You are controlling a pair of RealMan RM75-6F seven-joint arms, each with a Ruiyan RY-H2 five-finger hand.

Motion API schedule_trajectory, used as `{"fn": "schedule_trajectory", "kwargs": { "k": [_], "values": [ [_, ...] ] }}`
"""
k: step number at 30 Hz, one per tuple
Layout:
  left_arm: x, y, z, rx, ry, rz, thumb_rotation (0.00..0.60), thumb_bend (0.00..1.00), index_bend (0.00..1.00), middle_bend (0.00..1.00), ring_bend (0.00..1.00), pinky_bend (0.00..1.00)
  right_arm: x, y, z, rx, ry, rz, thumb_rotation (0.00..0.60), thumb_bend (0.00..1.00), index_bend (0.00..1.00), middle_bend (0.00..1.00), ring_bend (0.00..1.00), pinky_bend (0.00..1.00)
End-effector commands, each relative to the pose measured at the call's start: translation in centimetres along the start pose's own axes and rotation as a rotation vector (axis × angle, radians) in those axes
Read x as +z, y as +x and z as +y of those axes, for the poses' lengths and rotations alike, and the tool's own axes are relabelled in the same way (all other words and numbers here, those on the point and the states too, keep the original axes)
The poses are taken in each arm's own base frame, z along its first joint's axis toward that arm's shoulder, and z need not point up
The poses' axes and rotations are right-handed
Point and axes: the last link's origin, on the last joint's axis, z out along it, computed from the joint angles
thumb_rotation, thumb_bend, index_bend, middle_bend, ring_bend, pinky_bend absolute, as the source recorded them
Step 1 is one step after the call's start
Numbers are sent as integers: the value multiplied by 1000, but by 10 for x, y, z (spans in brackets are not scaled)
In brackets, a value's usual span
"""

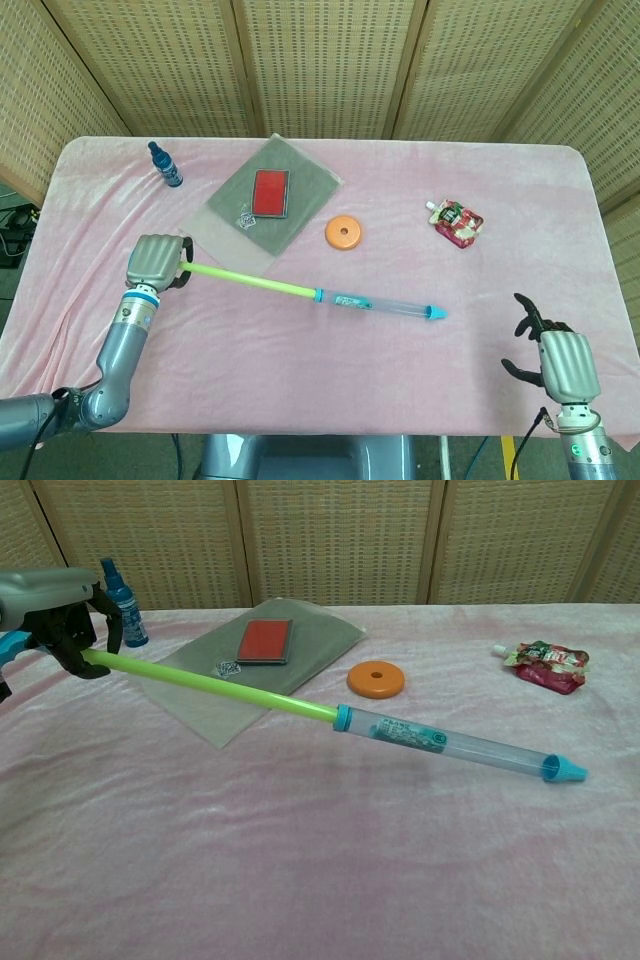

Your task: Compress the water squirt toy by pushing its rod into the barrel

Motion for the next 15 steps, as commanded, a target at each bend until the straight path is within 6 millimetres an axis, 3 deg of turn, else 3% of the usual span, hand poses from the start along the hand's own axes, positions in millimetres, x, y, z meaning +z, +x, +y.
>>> {"fn": "schedule_trajectory", "kwargs": {
  "k": [1, 8, 15],
  "values": [
    [-3, 10, 4, -7, -11, 28, 600, 649, 835, 918, 826, 754, 5, 1, -7, 4, 6, 2, 600, 240, 210, 738, 688, 582],
    [-14, 27, 16, -35, -40, 67, 600, 649, 837, 918, 829, 765, 11, 8, -28, 23, -2, -30, 600, 262, 223, 813, 755, 615],
    [-19, 34, 17, -49, -39, 77, 600, 648, 837, 918, 829, 765, 18, 8, -41, 13, -18, -44, 600, 334, 321, 929, 868, 664]
  ]
}}
